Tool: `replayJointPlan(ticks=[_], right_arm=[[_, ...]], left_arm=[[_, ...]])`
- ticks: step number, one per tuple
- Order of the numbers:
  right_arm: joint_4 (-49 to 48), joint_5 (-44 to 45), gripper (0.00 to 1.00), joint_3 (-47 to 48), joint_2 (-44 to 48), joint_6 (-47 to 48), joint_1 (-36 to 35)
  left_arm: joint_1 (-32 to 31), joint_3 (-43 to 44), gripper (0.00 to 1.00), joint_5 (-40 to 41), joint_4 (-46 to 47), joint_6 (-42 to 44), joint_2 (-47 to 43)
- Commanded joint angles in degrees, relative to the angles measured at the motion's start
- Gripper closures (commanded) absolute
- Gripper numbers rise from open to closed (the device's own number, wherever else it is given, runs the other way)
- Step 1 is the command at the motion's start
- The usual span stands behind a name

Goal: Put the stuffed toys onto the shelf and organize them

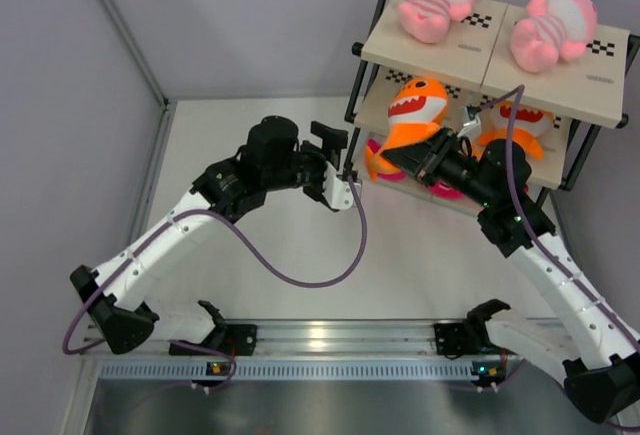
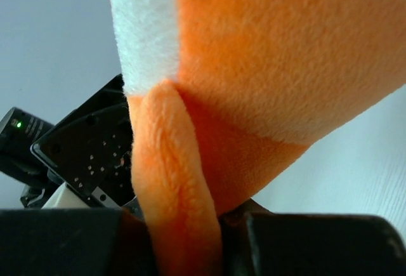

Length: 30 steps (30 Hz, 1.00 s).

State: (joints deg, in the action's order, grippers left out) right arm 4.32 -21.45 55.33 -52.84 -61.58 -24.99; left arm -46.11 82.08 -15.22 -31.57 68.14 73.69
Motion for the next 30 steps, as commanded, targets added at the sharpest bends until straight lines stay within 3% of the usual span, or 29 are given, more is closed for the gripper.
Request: replayJointPlan(ticks=[1, 12, 13, 16, 22, 24, 26, 29, 30], right_arm=[[-1.6, -3.5, 1.00, 2.5, 2.5, -0.2, -1.0], [-3.8, -6.1, 1.00, 2.4, 2.6, -2.1, -1.5], [-3.8, -6.2, 1.00, 2.3, 2.6, -2.1, -1.8], [-6.0, -5.9, 1.00, 2.5, 2.6, -2.6, -2.0], [-6.4, -6.1, 1.00, 3.4, 1.3, -2.3, -2.3], [-6.9, -6.2, 1.00, 3.3, 1.1, -2.6, -2.4], [-7.1, -6.2, 1.00, 3.1, 1.1, -2.8, -2.4], [-8.0, -6.3, 1.00, 2.9, 0.9, -3.1, -2.4], [-8.0, -6.5, 1.00, 3.0, 0.9, -3.1, -2.4]], left_arm=[[0.0, 3.5, 0.07, -9.1, 5.3, 3.0, 1.3], [-0.1, 7.0, 0.18, -11.3, 5.3, 1.4, 4.6], [-0.2, 7.4, 0.26, -11.4, 5.3, 1.2, 4.8], [-0.6, 6.5, 0.39, -11.5, 5.3, 1.2, 4.9], [-1.1, 5.5, 0.38, -11.9, 5.3, 1.6, 5.1], [-1.2, 6.1, 0.42, -11.9, 5.3, 1.7, 5.7], [-1.4, 6.4, 0.51, -12.1, 5.3, 1.6, 5.8], [-1.7, 6.9, 0.73, -12.5, 5.3, 1.5, 6.2], [-1.7, 7.2, 0.90, -12.5, 5.3, 0.7, 6.3]])
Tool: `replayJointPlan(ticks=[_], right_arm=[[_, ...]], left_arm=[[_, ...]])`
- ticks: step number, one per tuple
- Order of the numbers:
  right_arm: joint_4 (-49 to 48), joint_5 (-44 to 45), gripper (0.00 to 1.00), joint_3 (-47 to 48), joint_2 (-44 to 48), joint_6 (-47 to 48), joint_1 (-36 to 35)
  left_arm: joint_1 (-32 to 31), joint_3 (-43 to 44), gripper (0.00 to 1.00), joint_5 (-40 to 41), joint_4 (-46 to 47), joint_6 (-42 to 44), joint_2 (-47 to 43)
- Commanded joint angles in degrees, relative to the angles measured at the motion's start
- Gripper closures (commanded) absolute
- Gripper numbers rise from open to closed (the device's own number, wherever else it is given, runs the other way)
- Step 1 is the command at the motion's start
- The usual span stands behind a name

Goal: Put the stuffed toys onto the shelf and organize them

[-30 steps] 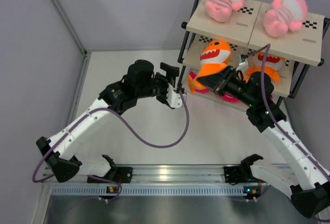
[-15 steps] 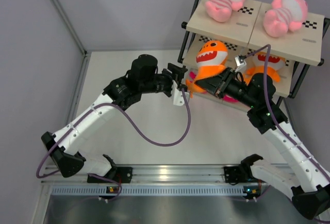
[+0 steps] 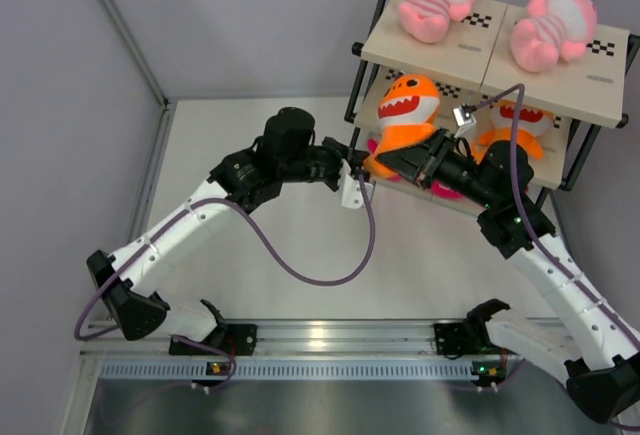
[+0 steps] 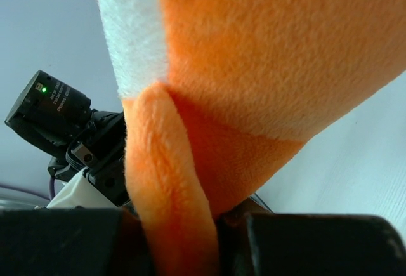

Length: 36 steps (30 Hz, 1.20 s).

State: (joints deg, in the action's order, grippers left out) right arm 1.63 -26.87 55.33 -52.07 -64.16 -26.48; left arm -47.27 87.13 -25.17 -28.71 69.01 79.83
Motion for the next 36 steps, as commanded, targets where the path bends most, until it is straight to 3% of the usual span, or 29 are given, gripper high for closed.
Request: replayJointPlan(ticks=[1, 3, 4, 5, 8, 14, 18, 22, 27, 32, 36], right_arm=[[-5.3, -1.1, 1.00, 3.0, 0.0, -0.5, -0.9], [-3.2, -0.7, 0.94, 3.3, -0.1, 1.0, -1.0], [-1.8, -0.2, 0.84, 4.1, -0.1, 2.3, -0.9], [1.7, 1.5, 0.62, 4.8, -0.1, 6.6, -0.9], [16.1, 8.0, 0.43, 10.0, -0.9, 19.1, -0.9], [31.2, 16.1, 0.20, 17.3, -2.0, 39.3, -0.8], [38.9, 14.7, 0.18, 21.8, -3.4, 45.2, 0.1], [46.7, 9.7, 0.20, 26.2, -3.4, 46.9, 0.2], [44.6, 4.9, 0.23, 24.1, 1.6, 52.1, 0.2], [39.1, 2.6, 0.25, 24.3, 8.7, 63.4, 0.2], [39.1, 2.8, 0.26, 29.3, 8.5, 72.3, 0.2]], left_arm=[[-0.6, 2.5, 1.00, -2.5, 2.4, -0.8, 0.4], [-0.6, 3.7, 1.00, -2.3, 2.4, -3.8, 0.8], [-0.6, 4.3, 1.00, -2.0, 2.3, -5.2, 1.1], [-0.6, 4.9, 1.00, -1.8, 2.4, -8.1, 1.8], [-0.6, 7.3, 1.00, 0.5, 2.3, -13.9, 3.7], [-0.5, 9.1, 1.00, 7.2, 8.9, -20.5, 7.4], [-0.3, 11.0, 1.00, 7.0, 9.0, -25.6, 8.9], [-0.1, 4.9, 1.00, 2.9, 8.9, -25.5, 3.1], [-0.1, 1.9, 1.00, 4.7, 8.8, -26.4, -0.4], [0.0, 3.1, 1.00, 4.1, 7.4, -28.3, -2.6], [0.0, 3.6, 1.00, 3.5, 4.4, -29.9, -4.9]])
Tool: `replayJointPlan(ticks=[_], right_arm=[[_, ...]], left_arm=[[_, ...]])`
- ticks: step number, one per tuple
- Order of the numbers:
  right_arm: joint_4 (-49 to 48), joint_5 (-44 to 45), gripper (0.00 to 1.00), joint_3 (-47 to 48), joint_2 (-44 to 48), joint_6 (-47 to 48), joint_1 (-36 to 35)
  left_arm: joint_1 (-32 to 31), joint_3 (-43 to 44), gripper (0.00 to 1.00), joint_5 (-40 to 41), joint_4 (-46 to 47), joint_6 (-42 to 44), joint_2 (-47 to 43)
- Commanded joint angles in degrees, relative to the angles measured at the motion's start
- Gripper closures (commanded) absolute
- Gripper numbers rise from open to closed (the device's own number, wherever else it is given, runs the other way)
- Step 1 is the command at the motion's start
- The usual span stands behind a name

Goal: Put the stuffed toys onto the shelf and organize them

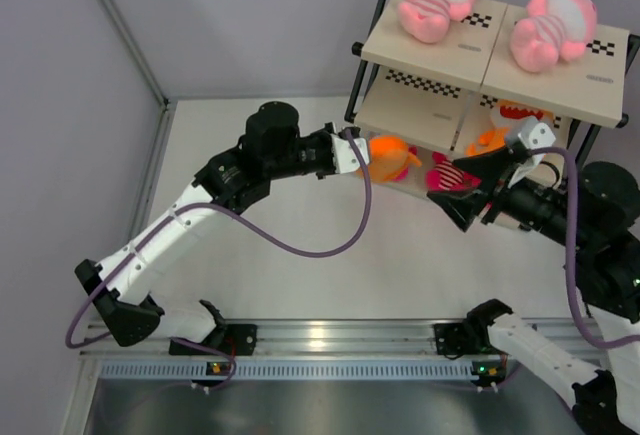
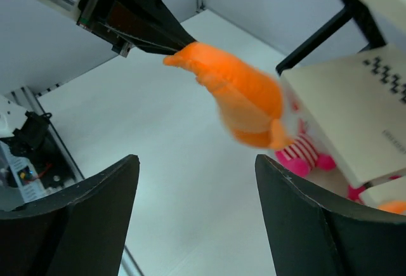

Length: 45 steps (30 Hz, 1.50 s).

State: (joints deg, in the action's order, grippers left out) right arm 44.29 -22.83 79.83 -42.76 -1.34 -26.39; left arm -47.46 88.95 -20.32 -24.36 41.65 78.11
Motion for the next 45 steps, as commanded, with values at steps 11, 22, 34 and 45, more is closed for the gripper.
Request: replayJointPlan(ticks=[11, 22, 34, 45], right_arm=[[-12.7, -12.6, 0.20, 1.7, -10.1, 25.0, -2.1], [-8.7, -25.1, 0.09, 8.1, -21.2, 38.6, -2.2], [-9.0, -27.1, 0.08, 3.2, -21.6, 40.5, -6.2], [2.0, -25.2, 0.10, 11.7, -29.1, 46.5, -6.4]], left_arm=[[0.2, -0.9, 1.00, 0.9, -1.0, -3.4, -5.2], [0.2, -1.4, 1.00, -6.7, -5.9, 4.0, -7.4], [0.1, -0.3, 1.00, -11.2, -8.4, 5.4, -7.6], [0.1, 0.6, 1.00, -13.9, -13.4, 9.0, -7.5]])
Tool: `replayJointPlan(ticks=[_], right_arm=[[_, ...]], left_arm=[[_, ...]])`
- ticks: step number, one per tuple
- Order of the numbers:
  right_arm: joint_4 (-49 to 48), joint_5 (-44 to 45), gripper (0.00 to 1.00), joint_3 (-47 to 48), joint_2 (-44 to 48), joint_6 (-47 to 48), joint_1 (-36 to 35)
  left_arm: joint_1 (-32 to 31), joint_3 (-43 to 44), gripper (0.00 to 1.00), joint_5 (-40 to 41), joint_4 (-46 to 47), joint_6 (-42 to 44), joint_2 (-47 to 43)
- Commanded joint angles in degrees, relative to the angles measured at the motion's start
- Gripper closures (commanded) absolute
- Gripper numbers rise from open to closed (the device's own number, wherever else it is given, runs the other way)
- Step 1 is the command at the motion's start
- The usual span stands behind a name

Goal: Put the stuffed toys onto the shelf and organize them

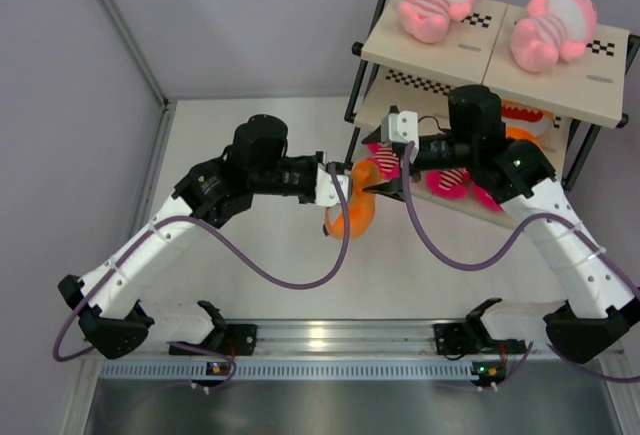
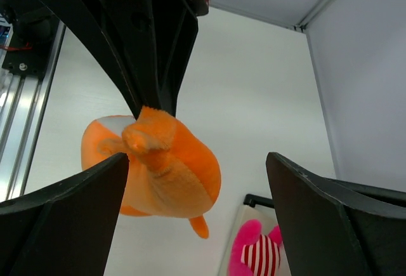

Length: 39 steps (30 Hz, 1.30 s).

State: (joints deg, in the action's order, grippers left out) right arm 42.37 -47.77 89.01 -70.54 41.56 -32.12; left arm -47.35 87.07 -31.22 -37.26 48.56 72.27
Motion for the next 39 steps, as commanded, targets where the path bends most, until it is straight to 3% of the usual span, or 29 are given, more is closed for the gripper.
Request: replayJointPlan(ticks=[1, 6, 12, 13, 14, 15, 18, 19, 20, 22, 25, 31, 39], right_arm=[[5.2, -0.2, 0.12, 2.6, -1.6, 3.8, -0.8], [9.3, 0.0, 0.23, 1.7, -2.6, 6.3, -1.8], [8.3, -1.5, 0.73, 1.8, -3.5, 4.1, -2.3], [7.8, -0.8, 1.00, 1.2, -3.3, 3.5, -2.6], [4.6, 0.9, 1.00, 0.3, -2.3, 0.4, -2.8], [3.5, 5.3, 1.00, -0.6, -1.6, -0.5, -2.8], [-0.6, 17.2, 1.00, -3.8, 1.8, -1.9, -2.8], [-2.8, 20.8, 1.00, -5.6, 2.9, -2.6, -2.8], [-5.4, 24.5, 1.00, -6.8, 4.2, -3.8, -2.8], [-14.1, 33.1, 1.00, -9.5, 8.9, -3.9, -2.8], [-21.9, 37.1, 1.00, -12.2, 13.0, -2.4, -2.8], [-37.7, 48.5, 1.00, -18.1, 13.9, 2.6, -3.0], [-56.5, 63.5, 1.00, -30.3, 9.6, 9.1, -2.9]], left_arm=[[0.0, 2.6, 1.00, -3.3, -0.5, 2.1, -1.7], [0.0, 3.4, 1.00, -3.9, -0.5, 2.2, -1.3], [0.0, 3.6, 1.00, -3.1, -0.5, 1.7, -0.8], [0.0, 4.0, 1.00, -2.4, -0.5, 1.3, -0.6], [0.0, 4.2, 1.00, -1.7, -0.5, 0.8, -0.4], [0.0, 4.3, 0.94, 0.8, -0.5, -0.4, -0.3], [0.0, 5.5, 0.52, 8.2, -0.5, -3.5, 0.3], [0.0, 6.4, 0.25, 10.5, -0.4, -4.9, 0.5], [0.0, 7.1, 0.14, 13.4, -0.4, -6.6, 0.8], [0.0, 9.2, 0.01, 22.1, -0.4, -12.8, 1.2], [0.1, 10.1, 0.01, 32.0, -0.4, -18.4, 1.2], [0.1, 6.5, 0.01, 42.6, -0.4, -23.7, -1.0], [0.1, 2.9, 0.01, 41.8, -0.4, -23.9, -3.5]])
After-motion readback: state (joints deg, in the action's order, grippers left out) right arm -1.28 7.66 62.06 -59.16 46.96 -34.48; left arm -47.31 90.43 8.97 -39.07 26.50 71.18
